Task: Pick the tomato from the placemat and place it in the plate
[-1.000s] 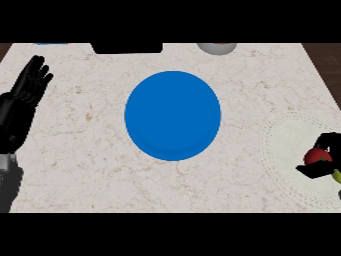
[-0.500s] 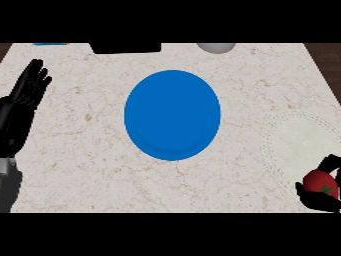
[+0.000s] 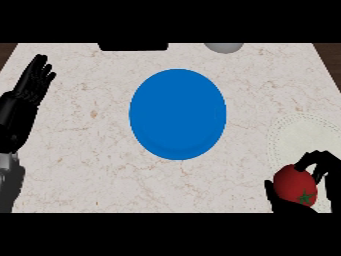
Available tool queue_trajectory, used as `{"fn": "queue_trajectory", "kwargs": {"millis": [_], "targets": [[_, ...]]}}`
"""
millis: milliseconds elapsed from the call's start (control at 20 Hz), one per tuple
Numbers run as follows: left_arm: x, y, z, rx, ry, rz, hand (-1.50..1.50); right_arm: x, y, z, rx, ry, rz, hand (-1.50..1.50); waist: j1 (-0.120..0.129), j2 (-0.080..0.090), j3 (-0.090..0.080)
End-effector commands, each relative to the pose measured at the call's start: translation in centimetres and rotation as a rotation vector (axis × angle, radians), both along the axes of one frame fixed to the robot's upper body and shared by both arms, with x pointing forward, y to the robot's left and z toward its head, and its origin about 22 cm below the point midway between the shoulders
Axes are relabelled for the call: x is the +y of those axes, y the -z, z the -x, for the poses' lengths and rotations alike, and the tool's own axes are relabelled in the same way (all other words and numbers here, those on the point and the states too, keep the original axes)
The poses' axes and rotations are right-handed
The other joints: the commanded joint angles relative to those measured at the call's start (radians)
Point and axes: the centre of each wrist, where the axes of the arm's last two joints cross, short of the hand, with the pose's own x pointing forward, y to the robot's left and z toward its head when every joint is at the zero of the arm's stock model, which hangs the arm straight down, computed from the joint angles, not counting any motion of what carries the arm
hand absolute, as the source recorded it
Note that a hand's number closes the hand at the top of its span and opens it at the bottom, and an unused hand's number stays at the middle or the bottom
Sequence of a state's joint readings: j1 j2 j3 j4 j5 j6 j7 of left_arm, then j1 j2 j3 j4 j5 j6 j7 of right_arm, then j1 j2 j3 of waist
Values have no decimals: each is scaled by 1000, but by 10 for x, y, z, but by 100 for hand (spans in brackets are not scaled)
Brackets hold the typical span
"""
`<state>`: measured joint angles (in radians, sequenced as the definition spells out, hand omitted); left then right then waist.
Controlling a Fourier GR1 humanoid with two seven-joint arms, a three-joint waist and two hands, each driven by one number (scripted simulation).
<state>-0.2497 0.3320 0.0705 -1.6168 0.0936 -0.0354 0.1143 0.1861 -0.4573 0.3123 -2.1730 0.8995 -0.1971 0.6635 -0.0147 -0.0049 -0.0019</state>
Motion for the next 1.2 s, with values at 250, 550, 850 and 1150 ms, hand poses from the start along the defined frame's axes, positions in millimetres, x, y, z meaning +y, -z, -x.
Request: {"fn": "queue_trajectory", "kwargs": {"millis": [250, 550, 850, 1150], "targets": [[-14, 0, -7, 9, 32, 6, 0, 78, -56, -30, -64, -115, -60, 150, 28, 6, 1], [4, 0, -5, 3, 22, -3, 0, 110, -47, -74, -32, -167, -126, 150, 20, 6, 2], [-11, 6, -2, -8, 23, 3, 0, 148, -24, -150, 33, -144, -184, 150, 42, 12, 2], [-21, 2, -13, -14, 35, 5, 0, 168, 20, -188, 77, -95, -113, 150, 44, 12, 2]]}}
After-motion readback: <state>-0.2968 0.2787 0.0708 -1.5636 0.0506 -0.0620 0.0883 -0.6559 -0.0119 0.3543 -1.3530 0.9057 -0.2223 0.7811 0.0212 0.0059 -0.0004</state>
